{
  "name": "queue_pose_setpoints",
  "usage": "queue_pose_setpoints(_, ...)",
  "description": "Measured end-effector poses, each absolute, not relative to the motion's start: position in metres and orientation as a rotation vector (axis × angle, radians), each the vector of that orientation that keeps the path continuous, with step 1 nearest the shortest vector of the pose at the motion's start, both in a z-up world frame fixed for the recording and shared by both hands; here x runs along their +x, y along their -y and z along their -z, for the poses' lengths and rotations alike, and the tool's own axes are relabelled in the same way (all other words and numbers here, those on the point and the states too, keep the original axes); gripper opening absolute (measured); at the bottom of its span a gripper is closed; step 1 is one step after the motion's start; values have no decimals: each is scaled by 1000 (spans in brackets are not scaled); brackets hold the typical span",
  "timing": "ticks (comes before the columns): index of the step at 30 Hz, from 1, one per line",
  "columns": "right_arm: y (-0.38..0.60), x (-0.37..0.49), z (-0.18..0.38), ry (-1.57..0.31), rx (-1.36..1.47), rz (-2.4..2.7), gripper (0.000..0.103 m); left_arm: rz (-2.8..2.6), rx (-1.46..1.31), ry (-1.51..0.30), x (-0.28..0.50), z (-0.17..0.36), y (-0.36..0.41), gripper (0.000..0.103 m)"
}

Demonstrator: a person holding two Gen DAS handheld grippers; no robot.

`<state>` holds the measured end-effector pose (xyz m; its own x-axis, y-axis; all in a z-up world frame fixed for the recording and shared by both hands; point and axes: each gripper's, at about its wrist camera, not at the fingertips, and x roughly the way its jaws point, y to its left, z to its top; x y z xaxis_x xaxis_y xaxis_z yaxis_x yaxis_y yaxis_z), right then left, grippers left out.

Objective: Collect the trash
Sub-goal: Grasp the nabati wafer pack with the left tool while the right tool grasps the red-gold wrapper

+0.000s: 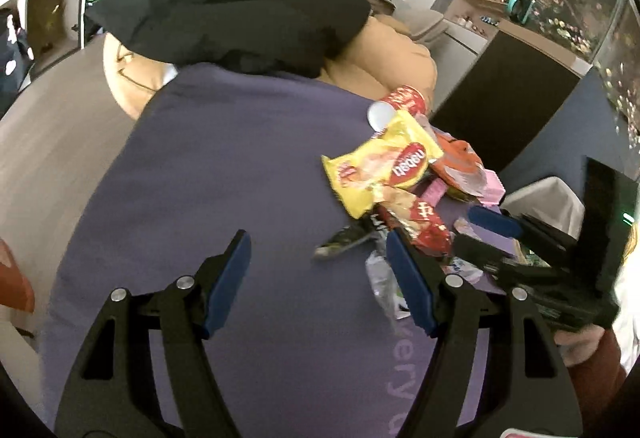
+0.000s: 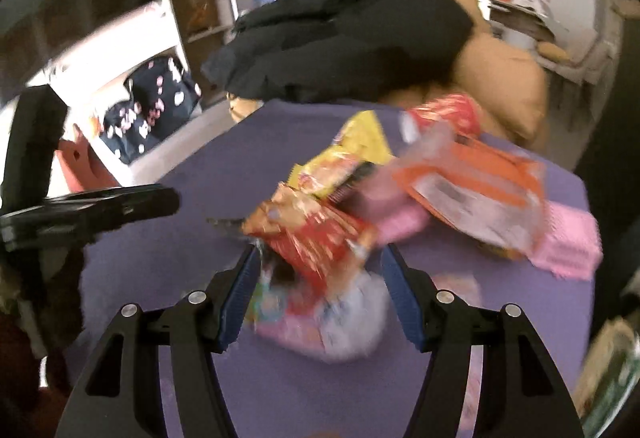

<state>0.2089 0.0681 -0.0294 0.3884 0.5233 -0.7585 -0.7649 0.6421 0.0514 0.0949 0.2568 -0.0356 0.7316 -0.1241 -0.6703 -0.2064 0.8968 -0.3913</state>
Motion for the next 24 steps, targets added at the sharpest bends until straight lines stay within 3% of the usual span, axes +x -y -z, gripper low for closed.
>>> queue_pose_setpoints(3, -91, 221, 47, -872, -390, -812, 59, -40, -471, -745, 90, 37, -264, 66)
queue_pose_setpoints(5, -92, 224, 51, -874, -391, -814, 51, -35, -477, -740, 90, 39, -265, 66)
queue_pose_setpoints(7, -86, 223, 47, -865, -359, -830, 37, -24, -482, -735, 89, 41, -268, 66)
queue_pose_setpoints(8, -81, 220, 44, -864, -348, -841, 23, -18, -483, -735, 90, 42, -267, 66)
queue_pose_setpoints(17, -3, 193, -1, -758, -326, -720, 23, 92, -397, -758, 108, 45, -234, 66)
queue_pose_setpoints(24, 79, 191, 12, -787, -245, -549, 23, 54, -317, -728, 157, 35, -231, 66)
